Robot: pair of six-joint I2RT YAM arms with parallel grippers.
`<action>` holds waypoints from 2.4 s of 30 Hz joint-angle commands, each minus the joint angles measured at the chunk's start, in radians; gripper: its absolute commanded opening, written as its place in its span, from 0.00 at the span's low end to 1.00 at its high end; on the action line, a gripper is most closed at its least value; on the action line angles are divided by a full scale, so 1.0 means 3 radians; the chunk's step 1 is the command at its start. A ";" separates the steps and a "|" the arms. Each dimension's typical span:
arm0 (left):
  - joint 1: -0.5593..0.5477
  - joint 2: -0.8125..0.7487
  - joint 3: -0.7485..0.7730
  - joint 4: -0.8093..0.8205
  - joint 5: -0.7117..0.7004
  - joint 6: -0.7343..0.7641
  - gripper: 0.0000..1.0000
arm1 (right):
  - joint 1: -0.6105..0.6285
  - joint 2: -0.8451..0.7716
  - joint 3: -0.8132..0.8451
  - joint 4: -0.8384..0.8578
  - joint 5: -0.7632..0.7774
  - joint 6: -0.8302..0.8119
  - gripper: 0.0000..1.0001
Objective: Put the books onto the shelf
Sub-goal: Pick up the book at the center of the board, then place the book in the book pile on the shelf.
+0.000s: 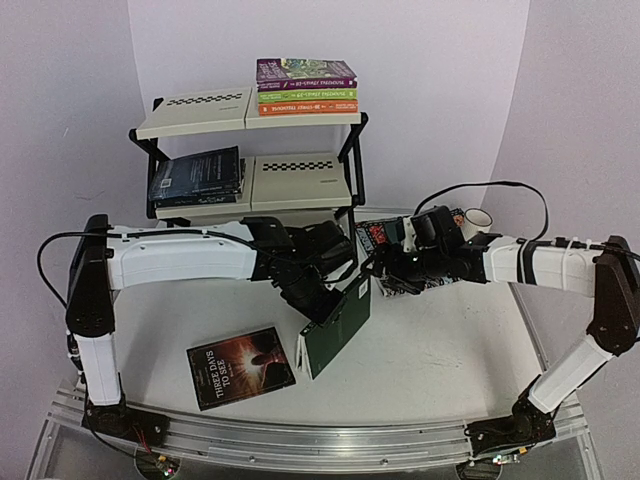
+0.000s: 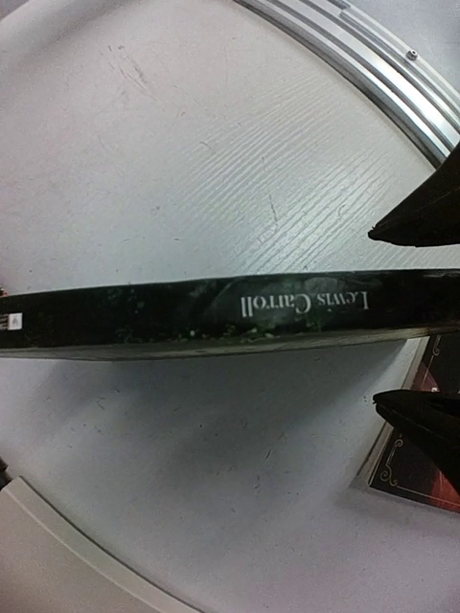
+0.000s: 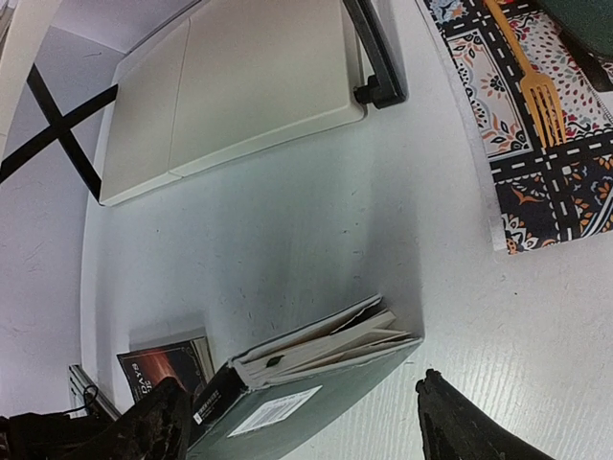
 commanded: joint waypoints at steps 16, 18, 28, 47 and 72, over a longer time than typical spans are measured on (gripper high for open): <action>0.0039 0.0992 0.1700 -0.1444 0.0049 -0.0114 0.50 | -0.0073 -0.0444 -0.0429 0.0074 0.0411 0.0042 0.82; 0.0047 0.1033 0.1754 -0.1469 0.0049 -0.0110 0.49 | -0.0084 -0.0421 -0.0406 0.0075 0.0354 0.0021 0.78; 0.0072 0.1142 0.2054 -0.1535 0.0026 -0.0046 0.33 | -0.0094 -0.0335 -0.0333 0.0105 0.0218 -0.0002 0.76; 0.0134 0.1198 0.2296 -0.1718 0.0102 0.0046 0.00 | -0.0150 -0.0483 -0.0378 0.0100 0.0278 -0.0031 0.76; -0.0060 -0.0755 0.1489 -0.1774 -0.1844 0.3009 0.00 | -0.0208 -0.1481 -0.0483 -0.0452 0.0932 -0.0619 0.80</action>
